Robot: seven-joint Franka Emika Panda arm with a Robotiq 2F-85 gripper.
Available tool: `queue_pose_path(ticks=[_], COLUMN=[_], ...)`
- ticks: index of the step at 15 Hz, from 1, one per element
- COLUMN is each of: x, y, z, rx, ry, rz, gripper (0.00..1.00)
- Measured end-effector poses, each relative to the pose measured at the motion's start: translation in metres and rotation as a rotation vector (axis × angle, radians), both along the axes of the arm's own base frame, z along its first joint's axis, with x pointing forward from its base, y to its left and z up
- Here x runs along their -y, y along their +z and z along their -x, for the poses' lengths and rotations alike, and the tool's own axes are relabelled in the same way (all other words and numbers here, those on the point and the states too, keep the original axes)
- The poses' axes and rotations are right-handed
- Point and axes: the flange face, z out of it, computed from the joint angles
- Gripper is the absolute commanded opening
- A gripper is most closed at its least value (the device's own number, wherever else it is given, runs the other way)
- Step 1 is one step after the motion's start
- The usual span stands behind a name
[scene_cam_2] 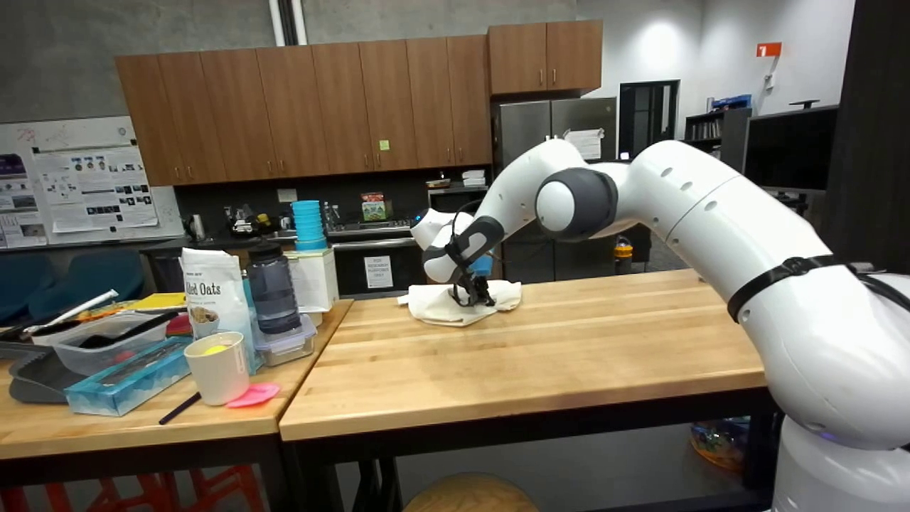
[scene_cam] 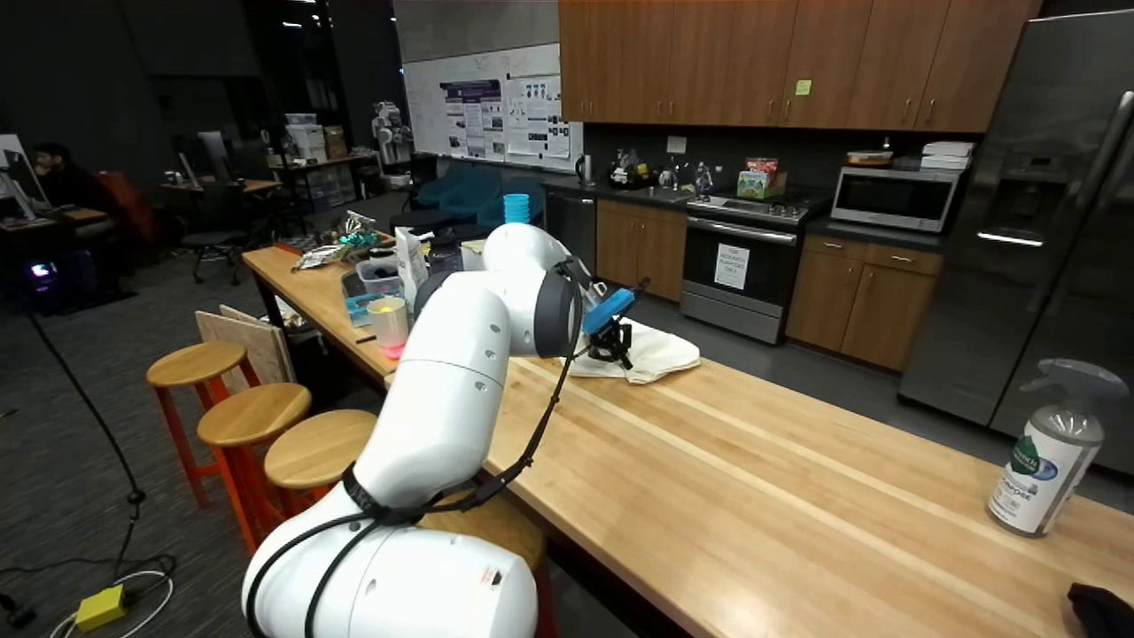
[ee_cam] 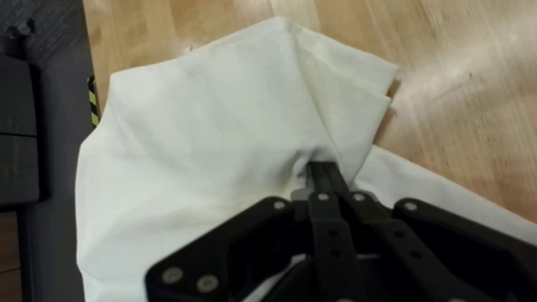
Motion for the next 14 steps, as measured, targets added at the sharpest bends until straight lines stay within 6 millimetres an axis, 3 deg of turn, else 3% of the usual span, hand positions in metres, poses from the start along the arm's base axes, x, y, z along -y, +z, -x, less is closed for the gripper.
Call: queue_pose_path(ticks=[3,8,14], x=[-0.034,-0.085,-0.116], y=[0.001,0.005,0.010], z=[0.005,0.029,0.067], rx=[-0.002,-0.028,-0.064], ry=[0.063,0.170,0.236], rz=[0.001,-0.031,-0.067], gripper=[0.00,0.00,0.00])
